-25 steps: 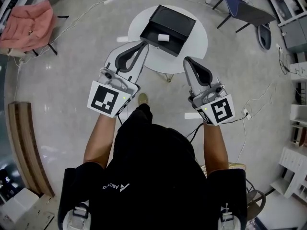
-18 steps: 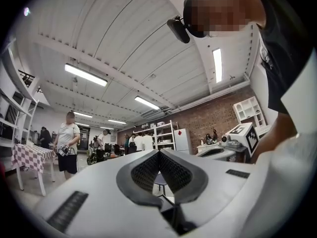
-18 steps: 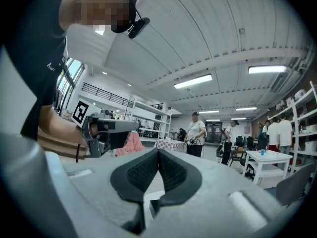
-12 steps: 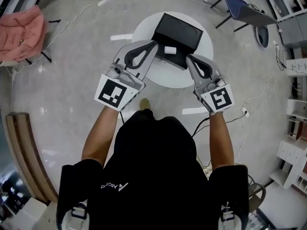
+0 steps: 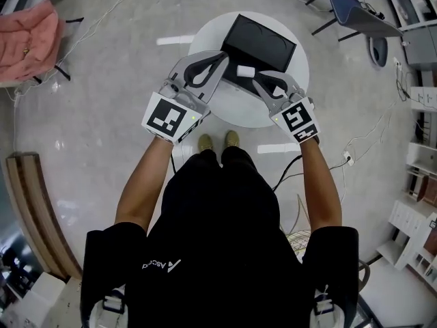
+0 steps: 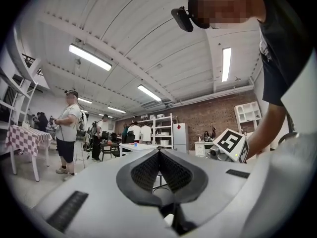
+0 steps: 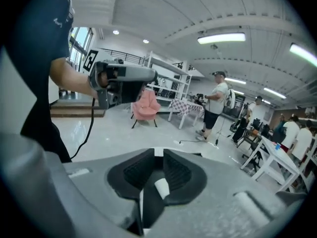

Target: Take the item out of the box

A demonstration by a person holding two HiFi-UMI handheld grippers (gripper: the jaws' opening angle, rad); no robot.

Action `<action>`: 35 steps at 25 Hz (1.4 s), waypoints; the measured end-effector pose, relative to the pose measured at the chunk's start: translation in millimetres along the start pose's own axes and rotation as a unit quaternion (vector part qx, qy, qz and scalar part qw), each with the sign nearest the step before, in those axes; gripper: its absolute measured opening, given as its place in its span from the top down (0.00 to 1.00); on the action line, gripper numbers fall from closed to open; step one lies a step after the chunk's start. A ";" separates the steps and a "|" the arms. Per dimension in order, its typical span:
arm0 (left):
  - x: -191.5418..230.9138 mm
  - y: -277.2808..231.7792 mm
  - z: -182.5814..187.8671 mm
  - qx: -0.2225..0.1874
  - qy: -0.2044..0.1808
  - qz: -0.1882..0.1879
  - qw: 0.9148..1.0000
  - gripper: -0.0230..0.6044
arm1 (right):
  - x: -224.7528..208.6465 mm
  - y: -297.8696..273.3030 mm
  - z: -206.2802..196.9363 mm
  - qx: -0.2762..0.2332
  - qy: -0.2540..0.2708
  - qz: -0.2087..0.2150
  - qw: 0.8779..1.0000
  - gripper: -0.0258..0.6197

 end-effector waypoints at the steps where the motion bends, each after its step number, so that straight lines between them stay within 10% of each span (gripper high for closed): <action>1: 4.5 -3.3 -5.9 0.005 0.004 0.002 1.000 0.97 | -0.4 -10.1 -5.7 0.015 0.007 0.011 1.000 0.87; 24: 62.8 -24.5 -89.6 0.068 0.062 0.028 0.995 0.97 | -11.6 -176.7 -115.8 0.267 0.118 0.133 0.947 0.66; 35: 72.7 -16.8 -109.3 0.083 0.077 0.040 0.993 0.97 | -9.8 -206.3 -138.3 0.313 0.148 0.125 0.930 0.65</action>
Point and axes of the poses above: the fingertips, and each gripper's own axes: y backward along the fingers, x to its left, z out of its top, the point moved 1 cm from there along y, backward along the fingers, and after that the axes turned 9 degrees about x, right-handed, at the moved point
